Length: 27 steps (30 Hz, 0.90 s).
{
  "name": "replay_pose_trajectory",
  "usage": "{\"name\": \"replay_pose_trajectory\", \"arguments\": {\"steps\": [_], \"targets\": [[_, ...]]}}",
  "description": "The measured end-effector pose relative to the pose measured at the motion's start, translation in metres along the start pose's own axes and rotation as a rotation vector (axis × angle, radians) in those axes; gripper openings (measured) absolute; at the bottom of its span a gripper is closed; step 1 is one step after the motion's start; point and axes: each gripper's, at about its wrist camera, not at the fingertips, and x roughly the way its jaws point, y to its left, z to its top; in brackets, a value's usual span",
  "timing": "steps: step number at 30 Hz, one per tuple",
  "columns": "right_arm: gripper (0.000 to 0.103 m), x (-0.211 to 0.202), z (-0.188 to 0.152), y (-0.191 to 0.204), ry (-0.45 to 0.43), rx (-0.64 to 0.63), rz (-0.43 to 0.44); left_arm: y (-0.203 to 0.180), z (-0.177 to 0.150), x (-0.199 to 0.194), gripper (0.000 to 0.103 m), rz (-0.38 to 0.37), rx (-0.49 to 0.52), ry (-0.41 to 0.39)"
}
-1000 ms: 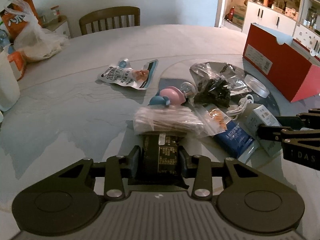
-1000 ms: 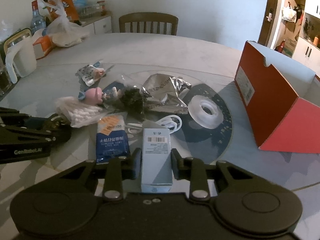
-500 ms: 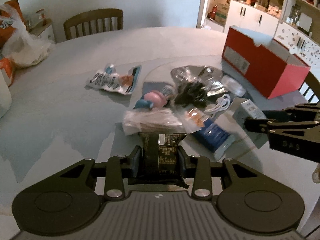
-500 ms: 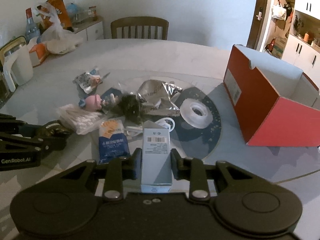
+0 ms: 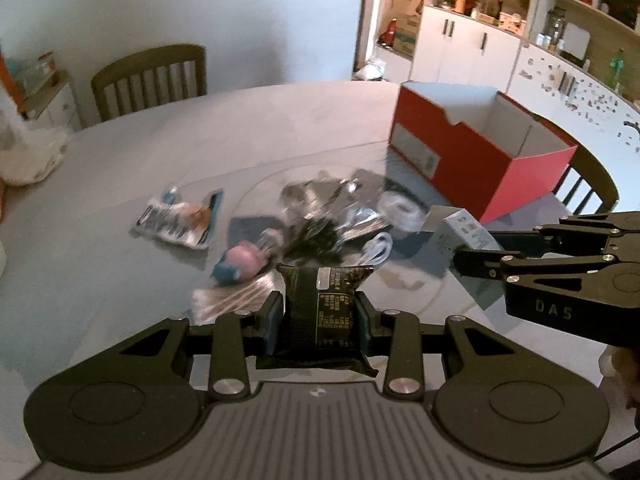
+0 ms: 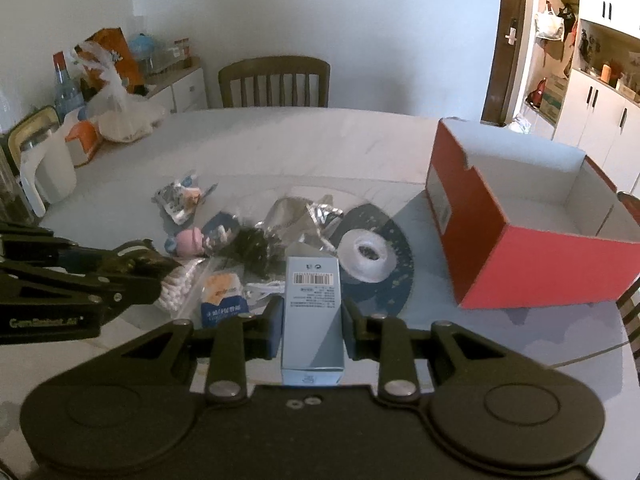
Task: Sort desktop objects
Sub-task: 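Carry the black packet and white box over the red shoebox with both tools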
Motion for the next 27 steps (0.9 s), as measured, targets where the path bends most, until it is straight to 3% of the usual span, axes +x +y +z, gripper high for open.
{"name": "replay_pose_trajectory", "arguments": {"steps": [15, 27], "targets": [[0.029, -0.03, 0.033, -0.062, -0.052, 0.014, 0.003, -0.069, 0.057, 0.002, 0.036, -0.085, 0.105, -0.042], [0.028, -0.03, 0.051, -0.132, -0.073, 0.028, -0.017, -0.132, 0.098, 0.02, 0.036, -0.137, 0.176, -0.08]]}}
